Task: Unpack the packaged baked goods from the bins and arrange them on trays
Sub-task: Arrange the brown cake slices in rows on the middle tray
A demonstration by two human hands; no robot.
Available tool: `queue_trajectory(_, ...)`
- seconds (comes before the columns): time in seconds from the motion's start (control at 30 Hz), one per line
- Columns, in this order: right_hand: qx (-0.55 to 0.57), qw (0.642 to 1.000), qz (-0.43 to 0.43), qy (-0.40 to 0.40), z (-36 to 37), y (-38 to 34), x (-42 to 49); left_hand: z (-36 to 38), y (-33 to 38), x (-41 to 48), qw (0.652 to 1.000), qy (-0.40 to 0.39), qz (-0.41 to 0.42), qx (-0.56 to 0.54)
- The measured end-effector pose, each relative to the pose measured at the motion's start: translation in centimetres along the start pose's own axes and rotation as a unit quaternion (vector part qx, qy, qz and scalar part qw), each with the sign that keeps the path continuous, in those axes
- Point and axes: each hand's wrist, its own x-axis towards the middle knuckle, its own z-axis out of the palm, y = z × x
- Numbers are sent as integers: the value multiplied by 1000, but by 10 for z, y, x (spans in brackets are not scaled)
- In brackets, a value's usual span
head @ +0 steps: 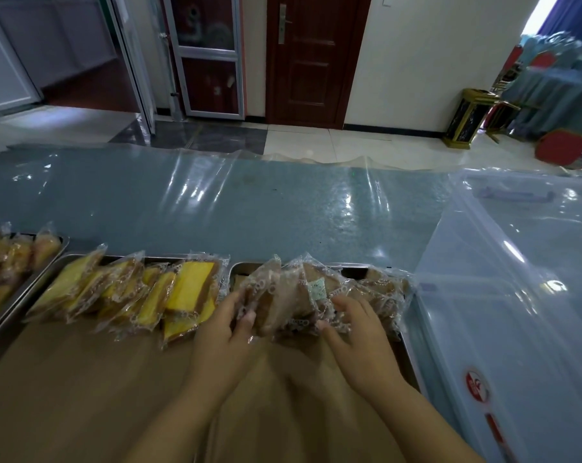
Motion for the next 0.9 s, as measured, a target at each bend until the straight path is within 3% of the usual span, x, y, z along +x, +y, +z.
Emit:
queue_trajectory(0.17, 105, 991, 42, -75, -8, -8, -16, -16, 22, -23, 958, -89, -102, -252)
queue_trajectory(0.33, 176, 975, 115, -65, -19, -4, -38, -17, 23, -51, 923, -108, -182, -321)
queue_trajectory(0.43, 184, 973, 133, -30, -28, 2, -59, -16, 14, -72, 914, -94, -233, -318)
queue_trajectory(0.67, 182, 961, 206, -14, -40, 35, -110, -18, -12, -119, 921, -44, -268, -281)
queue_trajectory(0.8, 57, 973, 217, -45, -43, 48, -137, -21, -24, -141, 943, -55, -273, -183)
queue_trajectory(0.9, -101, 970, 201, -91, -45, 52, -153, -19, -31, -158, 954, -81, -273, -90)
